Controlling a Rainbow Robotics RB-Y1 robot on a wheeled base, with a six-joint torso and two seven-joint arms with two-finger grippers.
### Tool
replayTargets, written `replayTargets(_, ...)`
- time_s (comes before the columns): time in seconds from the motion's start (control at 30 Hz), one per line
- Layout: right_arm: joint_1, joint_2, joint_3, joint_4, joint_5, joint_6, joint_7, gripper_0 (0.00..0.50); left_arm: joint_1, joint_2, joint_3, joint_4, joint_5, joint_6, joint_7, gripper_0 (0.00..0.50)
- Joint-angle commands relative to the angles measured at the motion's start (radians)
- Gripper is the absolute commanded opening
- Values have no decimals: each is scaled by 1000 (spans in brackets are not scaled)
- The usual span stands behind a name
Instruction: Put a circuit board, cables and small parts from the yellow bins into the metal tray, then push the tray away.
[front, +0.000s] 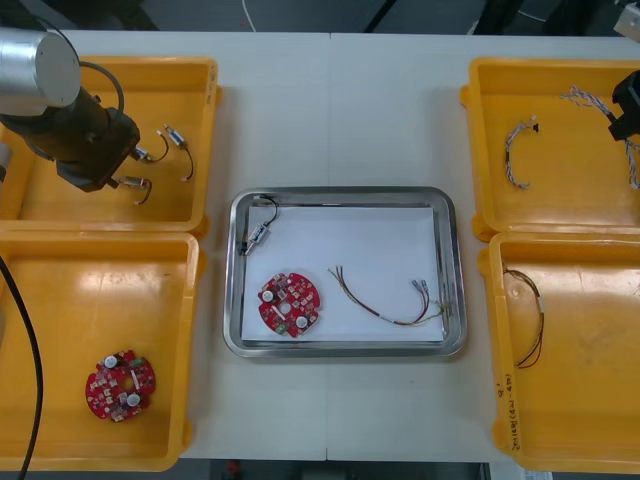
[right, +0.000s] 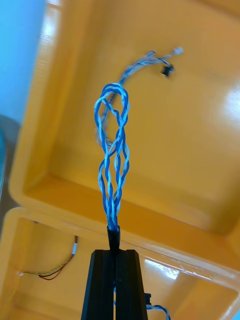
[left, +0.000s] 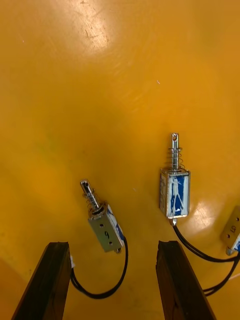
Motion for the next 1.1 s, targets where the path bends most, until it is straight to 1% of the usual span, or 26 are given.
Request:
replayTargets(0.03, 1, -43, -8, -72, -107, 7, 53, 0, 3, -16, -29, 31, -23, -42, 26, 500)
replayTargets(0.13, 0, -43, 30, -131, -147, 7, 61, 0, 3, -16, -44, 43, -27, -57, 29, 500)
replayTargets(0.27, 0, -40, 84, -221, -156, 7, 68, 0, 4, -18, -65, 63, -27, -77, 31, 500)
replayTargets(0.4, -5, -16, 144, -299, -166, 7, 68, 0, 9, -16, -87, 86, -26, -109, 28, 500)
replayTargets(0.57, -36, 17, 216, -336, -176, 7, 68, 0, 32, -16, -101, 88, -26, -141, 22, 500)
replayTargets(0.7, -94, 49, 296, -338, -187, 7, 71, 0, 33, -16, -107, 88, -26, -143, 20, 498)
replayTargets(0.73, -109, 61, 316, -338, -189, 7, 71, 0, 33, -18, -108, 88, -26, -143, 19, 298)
replayTargets(0.77, -122, 73, 333, -338, -187, 7, 71, 0, 33, -23, -108, 88, -29, -143, 17, 67)
replayTargets(0.8, -128, 79, 340, -336, -184, 7, 71, 0, 33, -23, -108, 88, -30, -141, 15, 5)
replayTargets(0.87, -152, 110, 372, -336, -170, 0, 71, 0, 33, -23, -110, 88, -30, -143, 11, 0)
replayTargets(0.97, -175, 139, 406, -336, -147, -4, 73, 0, 33, -23, -114, 83, -27, -141, 8, 0)
replayTargets(1.1, -206, 181, 472, -336, -117, -43, 81, 0, 33, -23, -114, 81, -24, -141, 6, 0)
